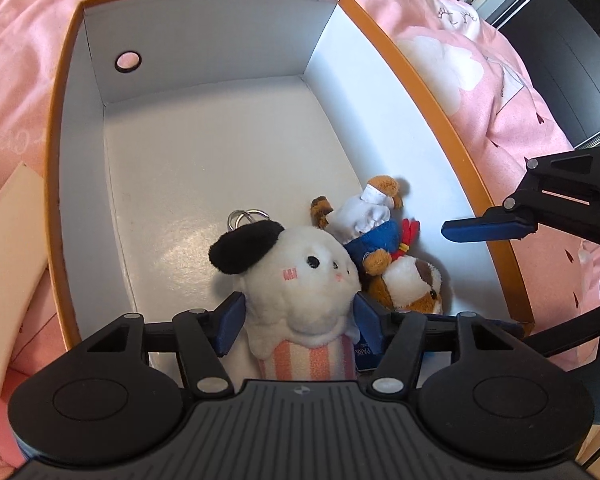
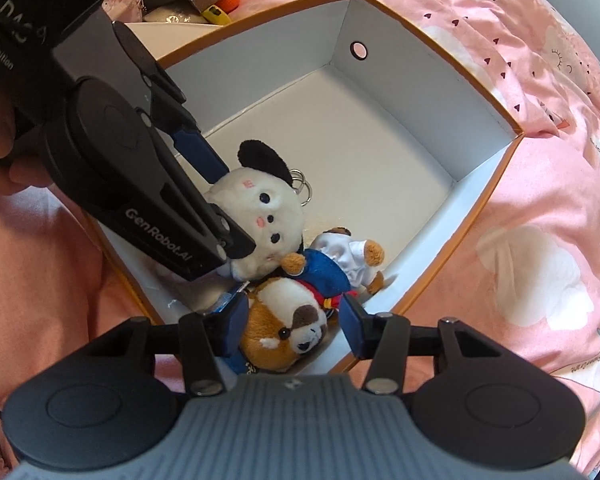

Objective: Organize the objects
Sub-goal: 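Move the left tool to the pink bag and grasp its strap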

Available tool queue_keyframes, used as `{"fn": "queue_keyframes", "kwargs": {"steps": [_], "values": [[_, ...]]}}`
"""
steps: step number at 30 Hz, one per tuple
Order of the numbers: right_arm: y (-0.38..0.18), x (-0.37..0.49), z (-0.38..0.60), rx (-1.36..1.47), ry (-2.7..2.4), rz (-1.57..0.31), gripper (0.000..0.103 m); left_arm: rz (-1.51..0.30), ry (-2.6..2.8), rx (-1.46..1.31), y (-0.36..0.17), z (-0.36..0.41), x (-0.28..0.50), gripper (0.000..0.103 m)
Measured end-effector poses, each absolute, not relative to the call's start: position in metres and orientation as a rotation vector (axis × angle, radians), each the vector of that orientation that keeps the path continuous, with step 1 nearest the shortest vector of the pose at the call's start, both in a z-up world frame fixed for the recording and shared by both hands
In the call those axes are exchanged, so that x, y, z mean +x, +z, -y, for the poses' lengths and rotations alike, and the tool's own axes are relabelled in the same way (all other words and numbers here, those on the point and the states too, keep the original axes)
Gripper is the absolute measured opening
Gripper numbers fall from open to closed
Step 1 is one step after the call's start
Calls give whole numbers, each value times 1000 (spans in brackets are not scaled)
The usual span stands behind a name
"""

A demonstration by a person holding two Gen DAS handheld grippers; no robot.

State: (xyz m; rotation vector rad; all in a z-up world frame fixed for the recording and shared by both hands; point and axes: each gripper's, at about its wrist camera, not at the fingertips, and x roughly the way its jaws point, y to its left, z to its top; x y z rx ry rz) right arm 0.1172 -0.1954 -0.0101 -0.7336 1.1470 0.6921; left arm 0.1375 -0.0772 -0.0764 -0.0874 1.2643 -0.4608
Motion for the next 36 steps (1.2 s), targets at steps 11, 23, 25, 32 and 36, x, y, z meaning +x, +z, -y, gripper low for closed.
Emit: {"fn": "queue_keyframes", "kwargs": {"steps": [11, 23, 25, 32, 36], "values": [[18, 105, 191, -684, 624, -1005, 58, -1024, -443, 14, -31, 69, 110, 76], [53, 103, 143, -389, 679, -766, 73, -956, -384, 160, 37, -3, 109, 76], [54, 105, 126, -358, 714, -757, 73, -991, -382, 230, 45, -17, 114, 76], [41, 120, 53, -382, 832, -834, 74, -1189, -327, 419, 34, -67, 138, 76], [26, 124, 22, -467, 860, -851, 73, -1295, -263, 444, 16, -95, 156, 76]]}}
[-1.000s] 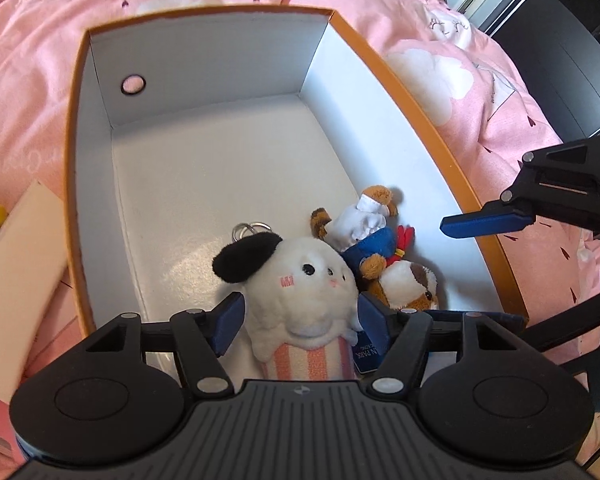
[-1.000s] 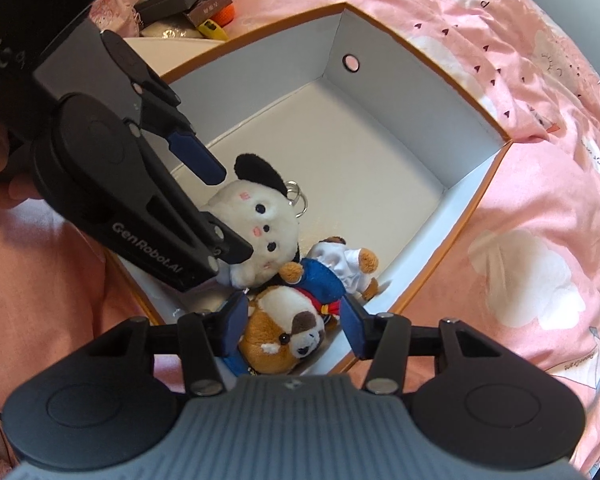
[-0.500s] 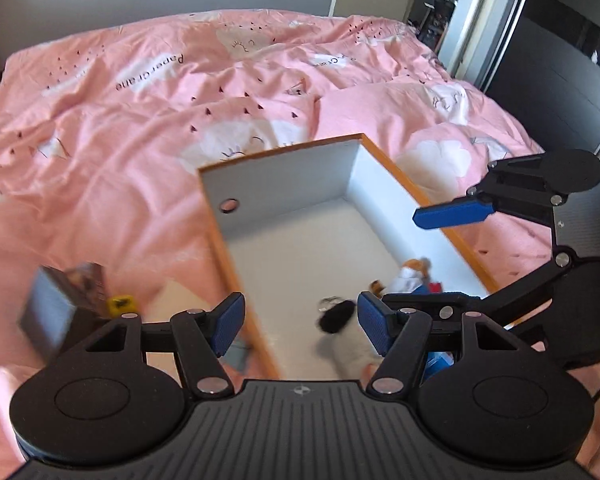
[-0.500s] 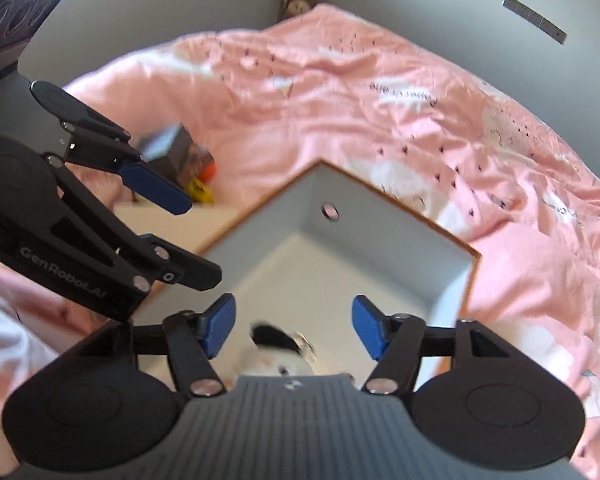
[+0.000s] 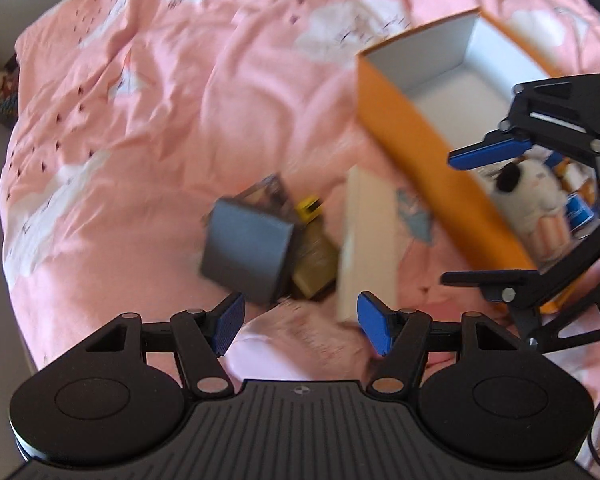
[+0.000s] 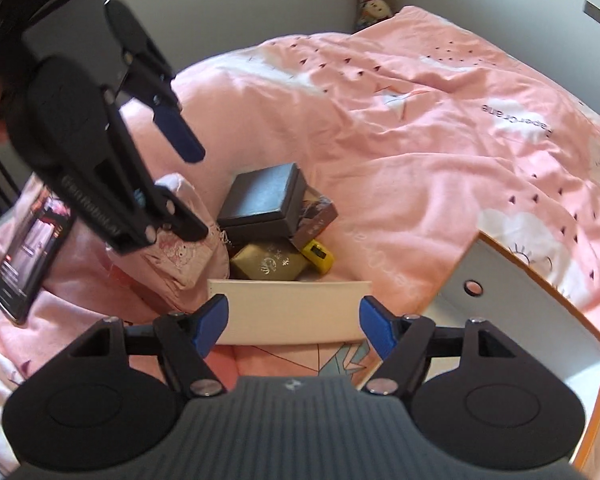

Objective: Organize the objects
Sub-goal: 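Move the left tool to the pink bag and grasp its strap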

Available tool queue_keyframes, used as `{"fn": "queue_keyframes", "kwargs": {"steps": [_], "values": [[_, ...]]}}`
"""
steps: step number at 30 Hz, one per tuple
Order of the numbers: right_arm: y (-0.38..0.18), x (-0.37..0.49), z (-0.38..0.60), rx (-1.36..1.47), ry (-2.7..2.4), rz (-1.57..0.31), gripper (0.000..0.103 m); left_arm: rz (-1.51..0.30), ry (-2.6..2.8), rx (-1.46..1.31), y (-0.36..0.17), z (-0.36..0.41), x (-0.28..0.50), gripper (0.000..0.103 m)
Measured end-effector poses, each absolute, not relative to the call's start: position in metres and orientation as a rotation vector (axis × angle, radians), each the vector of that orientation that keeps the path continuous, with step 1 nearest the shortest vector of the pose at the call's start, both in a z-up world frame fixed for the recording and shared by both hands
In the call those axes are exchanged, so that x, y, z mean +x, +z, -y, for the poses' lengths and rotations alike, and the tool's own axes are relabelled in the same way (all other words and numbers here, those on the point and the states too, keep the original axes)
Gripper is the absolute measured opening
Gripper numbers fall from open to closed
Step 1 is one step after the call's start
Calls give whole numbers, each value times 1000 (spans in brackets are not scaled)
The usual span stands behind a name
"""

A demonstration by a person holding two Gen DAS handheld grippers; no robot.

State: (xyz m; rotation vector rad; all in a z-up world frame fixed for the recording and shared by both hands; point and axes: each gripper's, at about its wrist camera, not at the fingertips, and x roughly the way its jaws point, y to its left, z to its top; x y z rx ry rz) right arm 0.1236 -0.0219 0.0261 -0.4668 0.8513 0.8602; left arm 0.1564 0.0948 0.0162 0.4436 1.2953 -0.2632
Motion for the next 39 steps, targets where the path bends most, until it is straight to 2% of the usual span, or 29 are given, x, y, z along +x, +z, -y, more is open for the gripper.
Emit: {"fn": "queue_keyframes", "kwargs": {"steps": [8, 23, 27, 28, 36, 39], "values": [[-8, 149, -12, -580, 869, -938, 60, -1402, -292, 463, -7, -114, 182, 79], [-29, 169, -20, -564, 865, -1010, 60, -1616, -278, 399, -53, -129, 209, 79], [-31, 171, -16, -556, 862, -1023, 60, -1669, -304, 336, -50, -131, 205, 45], [-31, 172, -14, -550, 861, -1029, 60, -1677, -309, 327, -48, -131, 201, 41], [-33, 174, -14, -494, 857, -1070, 58, -1661, -314, 330, -27, -126, 171, 40], [-35, 170, -16, -485, 858, -1086, 51, -1694, -294, 324, -32, -127, 173, 41]]}}
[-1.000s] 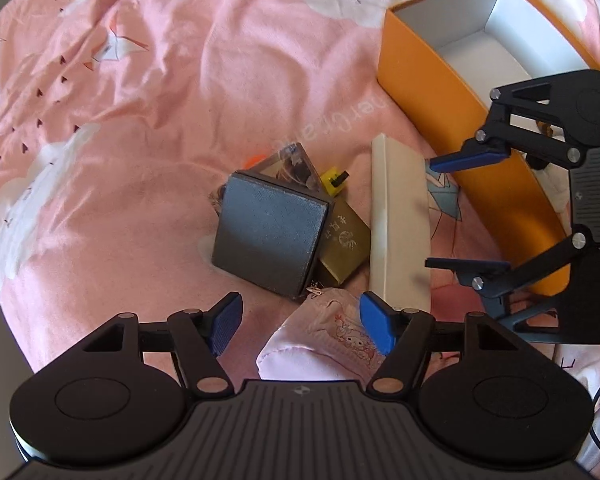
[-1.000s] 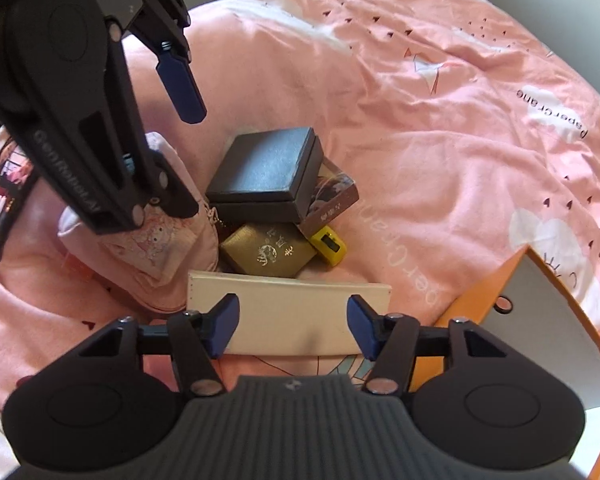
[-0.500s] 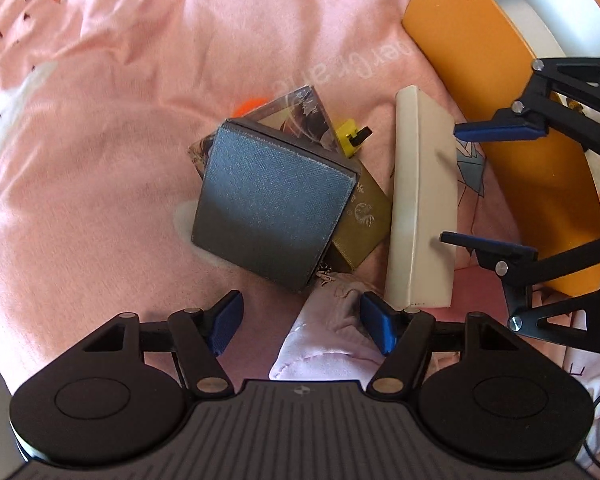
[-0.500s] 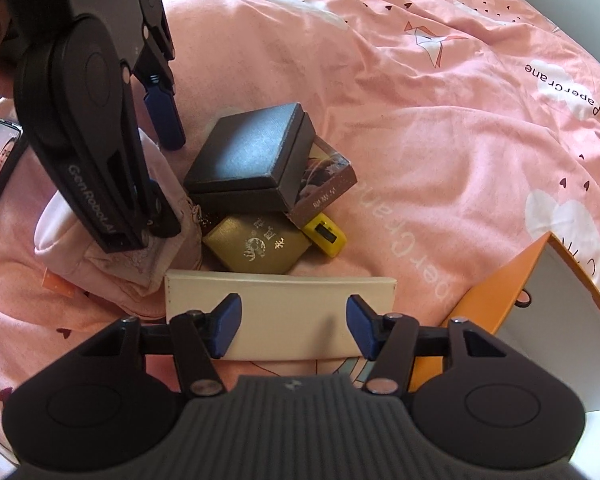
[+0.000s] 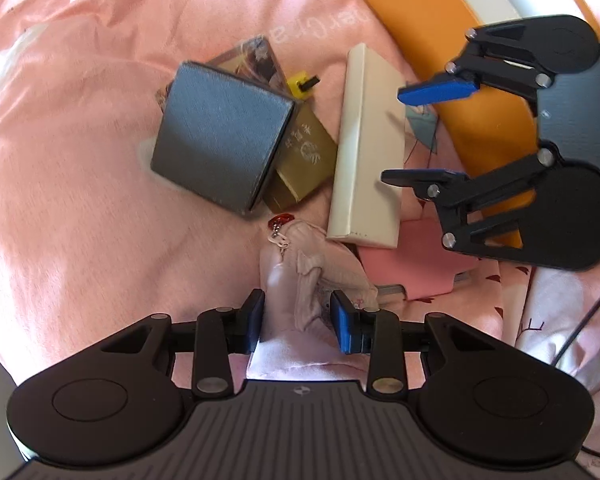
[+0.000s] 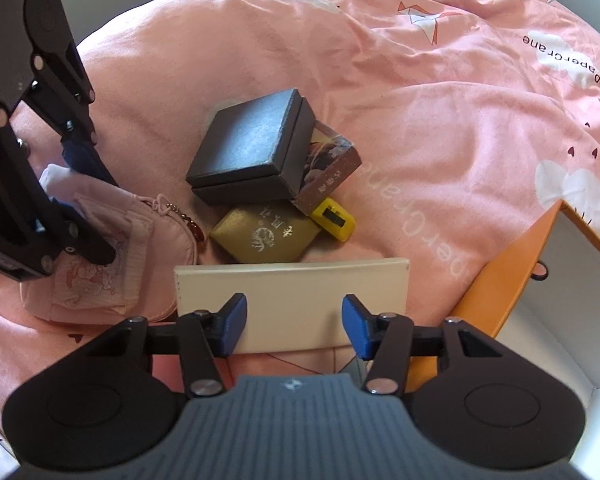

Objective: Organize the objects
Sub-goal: 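Move the left tool to the pink bag and grasp its strap, then lift the pink bag with left tool while right tool grasps the pink card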

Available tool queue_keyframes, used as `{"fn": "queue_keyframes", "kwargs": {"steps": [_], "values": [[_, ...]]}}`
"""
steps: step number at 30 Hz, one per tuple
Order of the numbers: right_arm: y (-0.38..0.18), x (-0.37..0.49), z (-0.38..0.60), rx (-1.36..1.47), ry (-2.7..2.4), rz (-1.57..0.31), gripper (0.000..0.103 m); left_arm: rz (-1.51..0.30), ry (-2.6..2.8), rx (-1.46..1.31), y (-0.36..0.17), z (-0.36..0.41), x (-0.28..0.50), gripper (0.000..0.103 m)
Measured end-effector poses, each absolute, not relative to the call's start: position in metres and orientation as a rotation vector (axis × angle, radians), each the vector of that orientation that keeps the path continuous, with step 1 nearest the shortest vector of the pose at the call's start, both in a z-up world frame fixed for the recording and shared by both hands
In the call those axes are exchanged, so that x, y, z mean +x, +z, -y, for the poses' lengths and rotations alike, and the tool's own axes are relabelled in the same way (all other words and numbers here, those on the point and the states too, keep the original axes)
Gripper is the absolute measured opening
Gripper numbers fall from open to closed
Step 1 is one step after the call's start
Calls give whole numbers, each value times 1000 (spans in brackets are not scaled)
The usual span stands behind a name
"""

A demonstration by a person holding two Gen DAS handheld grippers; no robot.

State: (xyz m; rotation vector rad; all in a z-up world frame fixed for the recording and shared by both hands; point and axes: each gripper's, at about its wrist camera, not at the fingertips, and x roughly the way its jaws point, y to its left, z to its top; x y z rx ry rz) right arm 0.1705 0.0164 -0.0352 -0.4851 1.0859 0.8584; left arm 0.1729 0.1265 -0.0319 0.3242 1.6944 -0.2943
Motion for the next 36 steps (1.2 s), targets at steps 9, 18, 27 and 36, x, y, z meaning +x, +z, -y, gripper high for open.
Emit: {"fn": "queue_keyframes", "kwargs": {"steps": [9, 18, 27, 36], "values": [[-33, 166, -6, -372, 817, -1120, 46, -1591, -274, 310, -20, -129, 161, 32], [-29, 180, -5, -122, 690, -1193, 47, -1278, -214, 215, 37, -146, 120, 27], [-44, 183, -20, -2, 416, -1210, 65, -962, -55, 133, 49, -157, 109, 27], [-71, 191, -25, 51, 297, -1270, 76, -954, 26, 165, 15, -158, 95, 29]]}}
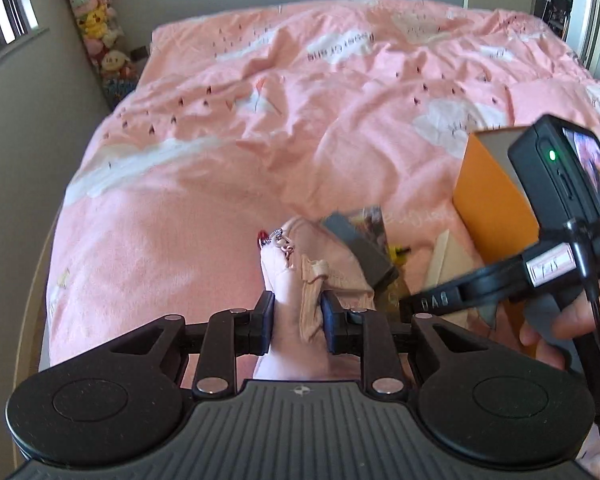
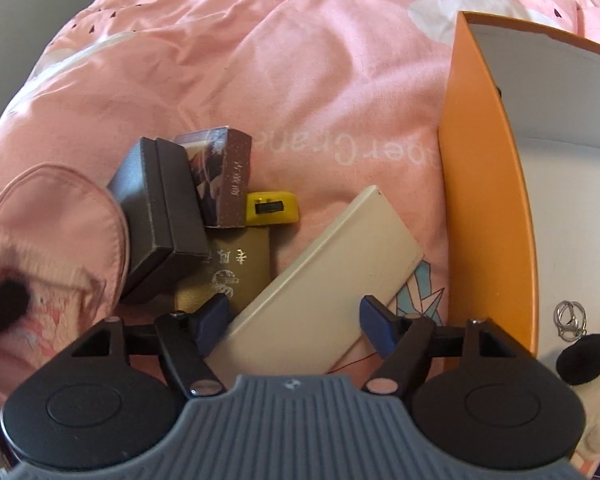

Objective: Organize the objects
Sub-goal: 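Lift the pink bag with left tool while right tool grasps the pink card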

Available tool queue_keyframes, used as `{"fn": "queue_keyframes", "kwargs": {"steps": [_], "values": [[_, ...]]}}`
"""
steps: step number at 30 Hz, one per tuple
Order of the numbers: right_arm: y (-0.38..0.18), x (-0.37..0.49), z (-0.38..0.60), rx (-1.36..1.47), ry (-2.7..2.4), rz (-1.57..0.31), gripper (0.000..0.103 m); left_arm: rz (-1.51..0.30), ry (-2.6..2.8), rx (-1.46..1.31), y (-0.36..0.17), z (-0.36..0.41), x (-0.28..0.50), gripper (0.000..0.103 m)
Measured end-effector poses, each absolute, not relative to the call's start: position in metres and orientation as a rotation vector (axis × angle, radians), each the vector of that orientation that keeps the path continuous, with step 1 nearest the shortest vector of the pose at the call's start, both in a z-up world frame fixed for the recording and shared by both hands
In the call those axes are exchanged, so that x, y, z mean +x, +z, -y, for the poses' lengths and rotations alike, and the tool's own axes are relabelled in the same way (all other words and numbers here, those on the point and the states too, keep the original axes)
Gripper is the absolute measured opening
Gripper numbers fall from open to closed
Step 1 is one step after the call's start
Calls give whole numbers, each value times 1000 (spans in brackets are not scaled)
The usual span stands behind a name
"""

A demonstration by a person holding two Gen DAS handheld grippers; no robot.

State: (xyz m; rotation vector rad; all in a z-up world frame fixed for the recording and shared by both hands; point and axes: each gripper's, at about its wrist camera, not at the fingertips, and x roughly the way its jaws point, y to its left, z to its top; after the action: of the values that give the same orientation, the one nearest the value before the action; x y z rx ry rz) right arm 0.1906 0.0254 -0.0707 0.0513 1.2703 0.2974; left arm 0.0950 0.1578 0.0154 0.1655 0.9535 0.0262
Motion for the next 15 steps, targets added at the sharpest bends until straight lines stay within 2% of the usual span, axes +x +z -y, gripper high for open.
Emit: {"fn": "queue_keyframes", "kwargs": {"steps": [5, 7, 9, 11, 13, 15], "values": [[-70, 186, -24, 8, 356, -1251, 75, -1005, 27, 91, 11, -172, 97, 36], [-65, 181, -23, -1, 413, -1254, 75, -1035, 24, 70, 9, -174, 101, 43], [-55, 170, -24, -50, 479, -1228, 75, -1048, 25, 79, 7, -173, 103, 46], [-45, 157, -23, -108, 556, -1192, 72, -1042, 23, 98, 8, -169, 101, 42], [-37, 144, -20, -155, 640, -1174, 67, -1017, 22, 109, 11, -167, 97, 29], [-33, 131, -15, -196, 733, -1177, 62, -992, 15, 118, 16, -163, 89, 26]]}}
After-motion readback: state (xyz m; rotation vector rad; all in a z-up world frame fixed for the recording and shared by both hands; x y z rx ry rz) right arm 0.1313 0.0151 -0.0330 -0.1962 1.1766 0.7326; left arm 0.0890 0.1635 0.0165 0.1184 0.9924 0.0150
